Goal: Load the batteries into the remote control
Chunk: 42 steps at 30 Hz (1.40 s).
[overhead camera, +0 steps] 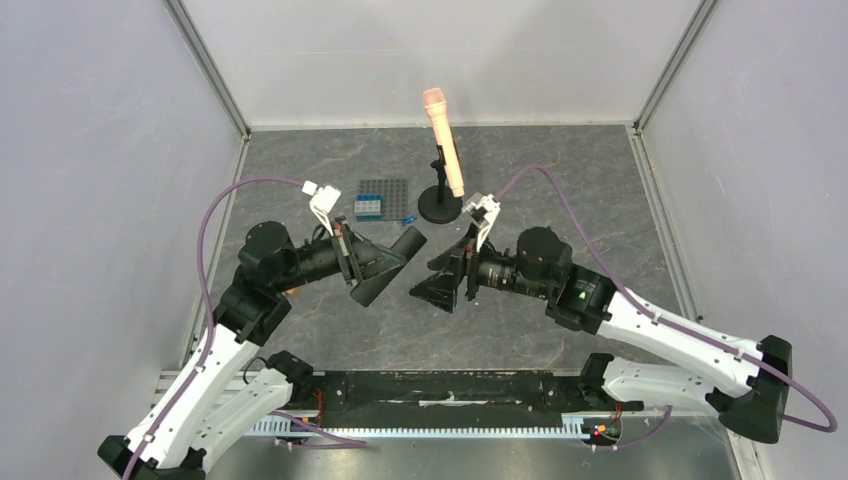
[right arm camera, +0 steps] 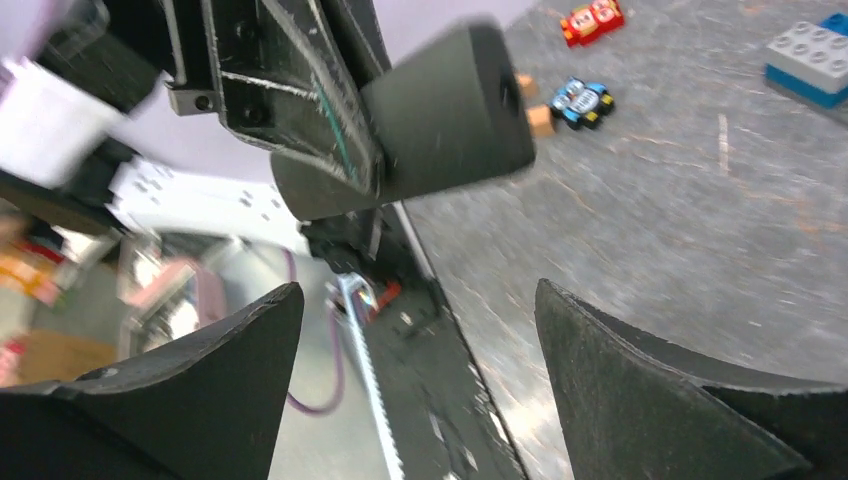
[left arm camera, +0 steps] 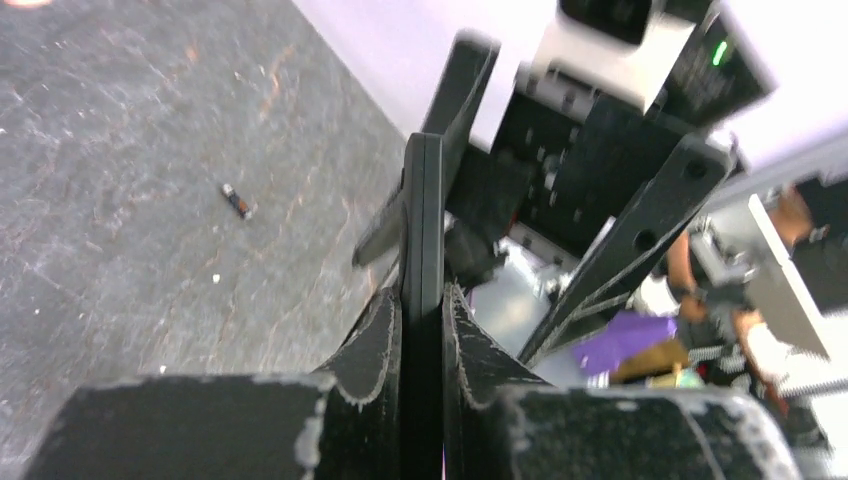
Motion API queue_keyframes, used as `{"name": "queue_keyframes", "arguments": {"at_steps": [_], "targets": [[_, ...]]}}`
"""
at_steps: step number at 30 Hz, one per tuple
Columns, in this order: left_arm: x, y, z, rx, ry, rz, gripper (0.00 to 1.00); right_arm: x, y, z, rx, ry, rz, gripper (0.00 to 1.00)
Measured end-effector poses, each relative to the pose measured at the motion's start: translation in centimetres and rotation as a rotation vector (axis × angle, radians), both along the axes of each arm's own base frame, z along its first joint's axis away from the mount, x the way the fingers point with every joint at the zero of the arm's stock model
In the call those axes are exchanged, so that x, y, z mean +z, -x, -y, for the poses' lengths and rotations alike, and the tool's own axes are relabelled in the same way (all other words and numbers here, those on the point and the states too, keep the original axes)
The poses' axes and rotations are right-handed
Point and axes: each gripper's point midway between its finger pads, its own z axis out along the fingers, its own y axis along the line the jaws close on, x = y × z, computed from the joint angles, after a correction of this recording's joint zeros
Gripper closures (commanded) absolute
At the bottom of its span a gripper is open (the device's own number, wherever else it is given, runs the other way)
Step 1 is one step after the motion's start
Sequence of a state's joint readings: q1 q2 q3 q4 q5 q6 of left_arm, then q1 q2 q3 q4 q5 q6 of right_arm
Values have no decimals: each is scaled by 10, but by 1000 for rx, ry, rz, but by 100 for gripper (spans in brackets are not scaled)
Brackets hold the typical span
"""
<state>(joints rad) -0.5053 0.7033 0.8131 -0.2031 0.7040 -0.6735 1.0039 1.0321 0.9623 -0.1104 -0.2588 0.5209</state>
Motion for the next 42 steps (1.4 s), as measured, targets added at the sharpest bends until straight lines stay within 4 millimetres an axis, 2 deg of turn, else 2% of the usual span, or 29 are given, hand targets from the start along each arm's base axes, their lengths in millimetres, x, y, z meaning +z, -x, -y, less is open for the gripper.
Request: {"name": "queue_keyframes", "arguments": {"at_steps": [3,6,9,14,18,23,28,31,33,35,38,42], "targets": [[12,-15,-1,98,81,-55,98,2,0,-5,-38,-150,-77,13],[21,-28,0,170,178,-133,98,3,2,-20,-48,-240,-169,15],[22,-39,1,213,242,-217,98,16,8,-36,-20,-324,-228,17],[33,-44,-3,256,322,-277,98,33,18,-54,19,-438,-329,24],[39,-42,-8,279,376,-294,98,36,17,-62,25,-484,-395,40],[39,-39,-12,286,413,-308,98,40,11,-70,17,-510,-428,55],[45,-36,-15,286,450,-315,97,47,7,-78,16,-528,-440,82],[49,-33,-16,281,464,-309,75,48,8,-79,23,-540,-466,97],[53,-31,-17,275,474,-294,60,51,10,-79,34,-548,-480,100],[51,-31,-18,279,460,-295,51,48,12,-79,37,-532,-471,100],[44,-31,-17,289,389,-285,43,37,17,-79,55,-474,-454,100],[44,-29,-17,293,261,-239,43,25,27,-78,117,-382,-423,97]]}}
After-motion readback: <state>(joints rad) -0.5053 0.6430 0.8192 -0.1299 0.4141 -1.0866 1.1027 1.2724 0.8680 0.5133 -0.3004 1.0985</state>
